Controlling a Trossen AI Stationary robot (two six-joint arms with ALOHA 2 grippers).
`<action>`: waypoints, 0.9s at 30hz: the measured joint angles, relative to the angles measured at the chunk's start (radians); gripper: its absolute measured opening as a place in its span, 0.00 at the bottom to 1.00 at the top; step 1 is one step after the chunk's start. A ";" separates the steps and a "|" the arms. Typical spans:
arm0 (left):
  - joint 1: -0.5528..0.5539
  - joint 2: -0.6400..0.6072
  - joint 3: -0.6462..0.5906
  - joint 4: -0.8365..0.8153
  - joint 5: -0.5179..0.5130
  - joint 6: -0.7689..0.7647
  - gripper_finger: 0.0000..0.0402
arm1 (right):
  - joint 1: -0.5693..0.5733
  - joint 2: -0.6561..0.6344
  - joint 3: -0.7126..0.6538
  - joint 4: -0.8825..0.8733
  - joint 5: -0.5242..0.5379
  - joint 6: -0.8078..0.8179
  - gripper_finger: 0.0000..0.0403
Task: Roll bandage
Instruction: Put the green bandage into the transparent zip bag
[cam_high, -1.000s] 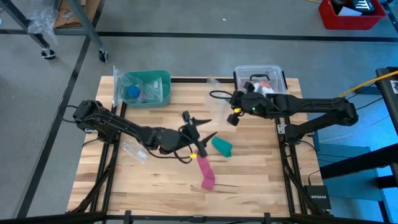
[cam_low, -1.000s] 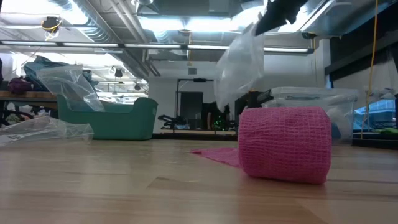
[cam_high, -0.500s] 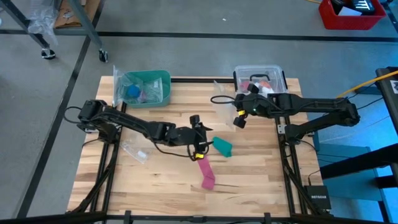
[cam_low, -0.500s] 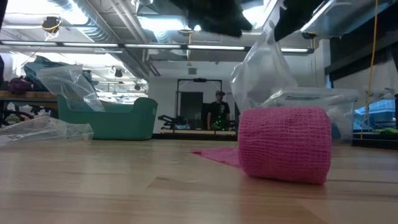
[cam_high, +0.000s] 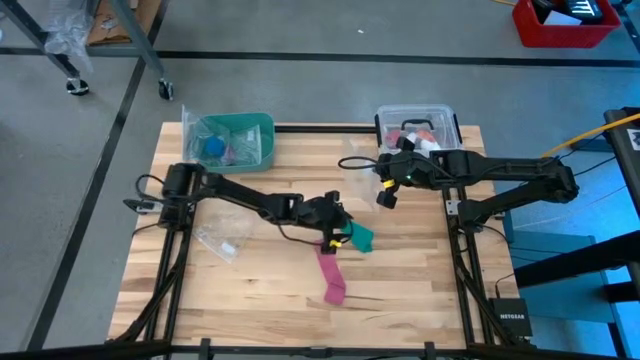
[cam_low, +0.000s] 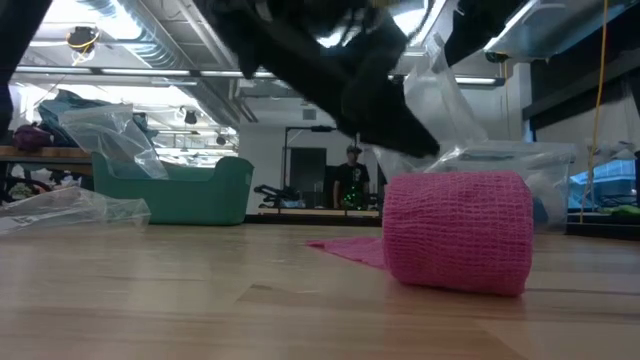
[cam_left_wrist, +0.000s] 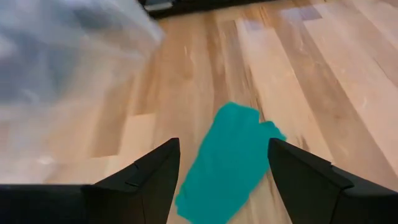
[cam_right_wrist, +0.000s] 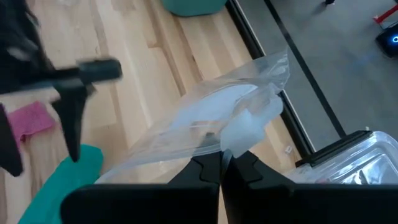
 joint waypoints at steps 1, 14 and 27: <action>0.008 0.016 0.000 0.009 0.021 -0.007 0.59 | 0.000 0.000 0.000 0.000 0.000 0.000 0.00; 0.089 0.122 0.000 0.112 0.188 -0.036 0.59 | 0.000 0.000 0.000 0.002 0.000 -0.001 0.00; 0.119 0.172 0.010 0.115 0.300 -0.016 0.59 | 0.000 0.000 0.000 0.020 -0.019 -0.001 0.00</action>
